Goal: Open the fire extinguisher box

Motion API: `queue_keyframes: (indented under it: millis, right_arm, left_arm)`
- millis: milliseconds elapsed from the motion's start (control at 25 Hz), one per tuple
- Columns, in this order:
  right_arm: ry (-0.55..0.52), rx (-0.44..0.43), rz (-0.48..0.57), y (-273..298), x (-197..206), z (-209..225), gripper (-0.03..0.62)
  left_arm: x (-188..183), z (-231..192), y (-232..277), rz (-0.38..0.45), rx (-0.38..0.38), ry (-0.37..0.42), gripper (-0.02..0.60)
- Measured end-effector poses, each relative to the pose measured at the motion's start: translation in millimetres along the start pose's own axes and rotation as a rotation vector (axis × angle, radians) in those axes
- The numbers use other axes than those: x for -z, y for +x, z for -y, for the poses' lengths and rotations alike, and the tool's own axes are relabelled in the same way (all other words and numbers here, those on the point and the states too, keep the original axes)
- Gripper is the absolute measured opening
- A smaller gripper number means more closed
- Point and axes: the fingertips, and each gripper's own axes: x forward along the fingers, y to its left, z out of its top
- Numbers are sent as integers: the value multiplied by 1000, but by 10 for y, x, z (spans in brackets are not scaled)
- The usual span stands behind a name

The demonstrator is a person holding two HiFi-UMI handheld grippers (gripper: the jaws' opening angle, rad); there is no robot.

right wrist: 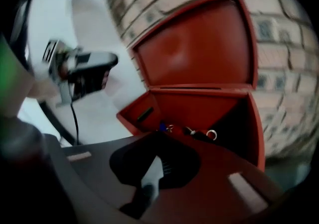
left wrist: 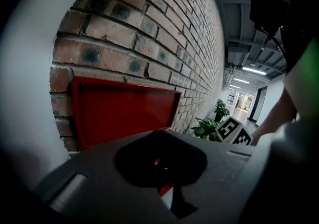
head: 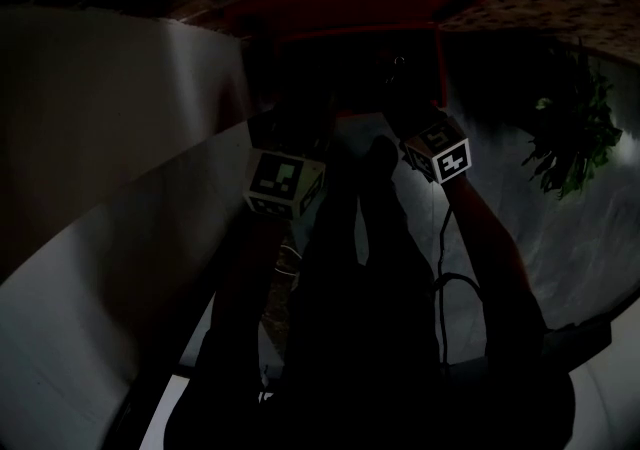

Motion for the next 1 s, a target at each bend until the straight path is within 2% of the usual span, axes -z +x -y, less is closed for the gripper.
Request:
queue_keyframes:
  millis: [80,280,360,520,760,1000]
  right_arm:
    - [-41,22,14,-1,6,-59,0]
    - [-59,53,42,-6,-56,-131,2]
    - [-60,58,45,-4,-50,-129,0]
    - [-46,72,56,5,-56,-110,2]
    - [-32,69,54,-1,-40,-107,2]
    - [-32,71,57,-1,-45,-101,2]
  left_arm:
    - [57,24,-53,-4,10,4,-2]
    - [217,4,-150,-25,18,-45,-2]
    - [250,12,-122,-51,25,-40,-2]
    - [252,51,-81,-82,45,-50,-2]
    - [195,143,-92,-100,50,-25,-2]
    - [85,192,-102,-82,51,-13,-2]
